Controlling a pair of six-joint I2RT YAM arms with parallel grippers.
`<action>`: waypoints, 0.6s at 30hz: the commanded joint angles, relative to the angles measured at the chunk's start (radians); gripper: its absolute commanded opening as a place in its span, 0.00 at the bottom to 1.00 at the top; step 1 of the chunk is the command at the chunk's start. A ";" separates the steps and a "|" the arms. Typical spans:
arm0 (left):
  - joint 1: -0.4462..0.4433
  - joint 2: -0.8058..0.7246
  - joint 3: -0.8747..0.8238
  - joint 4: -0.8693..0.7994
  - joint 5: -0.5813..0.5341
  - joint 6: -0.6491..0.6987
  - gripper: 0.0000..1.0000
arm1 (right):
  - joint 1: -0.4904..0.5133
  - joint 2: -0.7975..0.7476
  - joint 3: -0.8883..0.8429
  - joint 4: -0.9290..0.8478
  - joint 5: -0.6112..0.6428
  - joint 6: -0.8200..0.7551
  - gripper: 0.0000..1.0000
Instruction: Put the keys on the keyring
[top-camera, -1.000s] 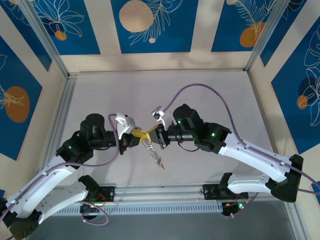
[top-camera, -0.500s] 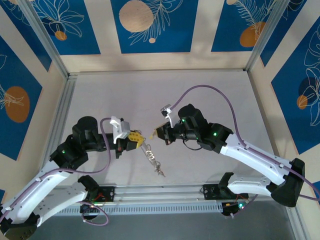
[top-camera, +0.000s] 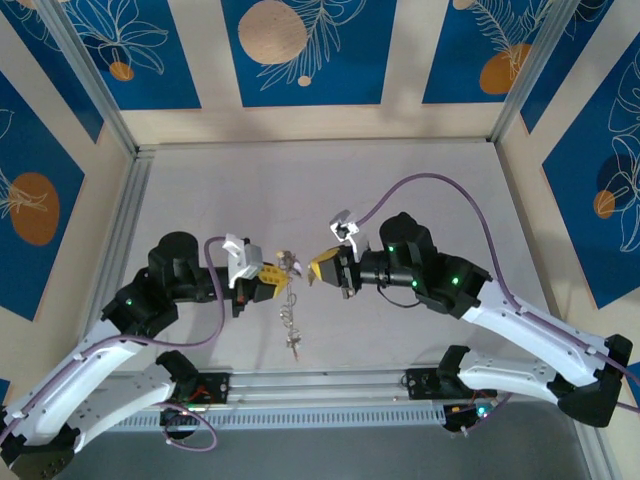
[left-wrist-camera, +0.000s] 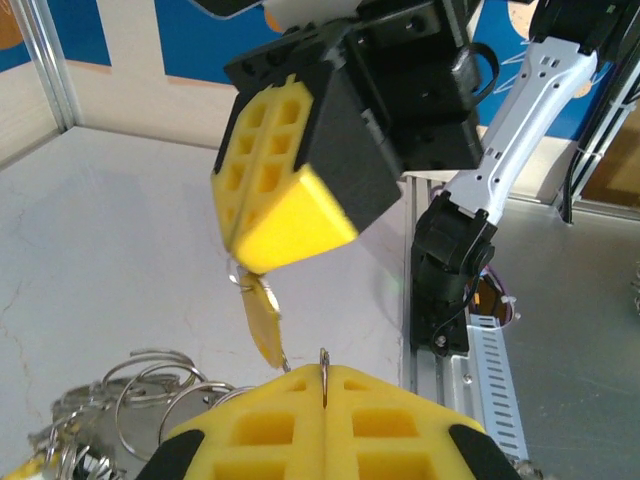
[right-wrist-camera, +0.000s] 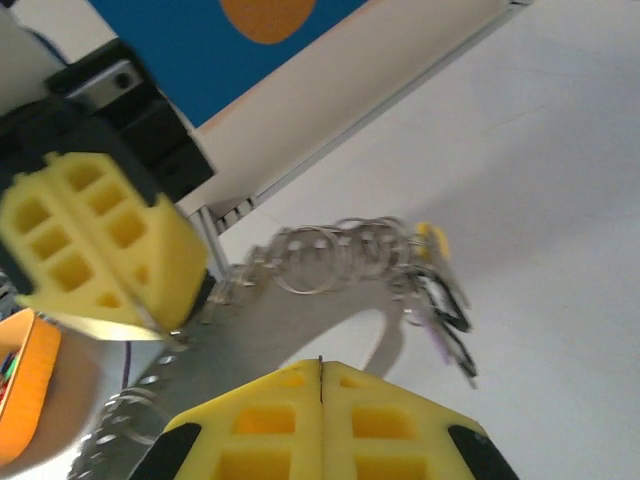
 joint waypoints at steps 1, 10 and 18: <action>-0.003 0.002 0.040 0.007 0.007 0.040 0.00 | 0.037 0.012 0.028 0.003 -0.036 -0.053 0.00; -0.004 -0.006 0.043 -0.022 -0.001 0.062 0.00 | 0.122 0.085 0.091 -0.045 0.045 -0.127 0.00; -0.003 -0.014 0.037 -0.017 -0.003 0.065 0.00 | 0.136 0.063 0.071 -0.026 0.059 -0.136 0.00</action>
